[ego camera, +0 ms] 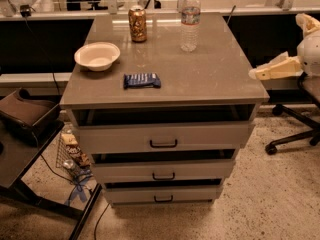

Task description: Knock water bottle over

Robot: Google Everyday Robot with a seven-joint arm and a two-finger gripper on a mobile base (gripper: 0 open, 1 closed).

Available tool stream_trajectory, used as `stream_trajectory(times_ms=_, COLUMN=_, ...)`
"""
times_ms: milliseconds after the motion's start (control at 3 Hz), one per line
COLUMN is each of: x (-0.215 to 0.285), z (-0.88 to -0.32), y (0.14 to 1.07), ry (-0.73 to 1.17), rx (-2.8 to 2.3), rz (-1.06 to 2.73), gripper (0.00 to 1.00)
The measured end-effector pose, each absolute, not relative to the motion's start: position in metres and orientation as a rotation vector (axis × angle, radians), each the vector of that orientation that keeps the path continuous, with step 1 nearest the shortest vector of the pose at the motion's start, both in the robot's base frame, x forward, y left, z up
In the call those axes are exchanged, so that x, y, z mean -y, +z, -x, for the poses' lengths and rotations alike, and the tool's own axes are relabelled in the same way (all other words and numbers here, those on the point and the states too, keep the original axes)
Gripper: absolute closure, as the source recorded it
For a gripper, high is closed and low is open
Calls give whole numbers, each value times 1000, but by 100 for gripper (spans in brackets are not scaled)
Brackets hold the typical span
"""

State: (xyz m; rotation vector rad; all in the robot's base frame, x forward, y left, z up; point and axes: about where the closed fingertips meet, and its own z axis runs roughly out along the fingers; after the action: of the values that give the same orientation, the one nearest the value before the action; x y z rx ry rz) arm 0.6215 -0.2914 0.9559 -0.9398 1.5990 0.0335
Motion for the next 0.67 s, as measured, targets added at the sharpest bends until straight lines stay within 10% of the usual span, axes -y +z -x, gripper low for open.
stream_trajectory(times_ms=667, x=281, z=-647, y=956, ry=106, rx=-1578, rz=902, gripper=0)
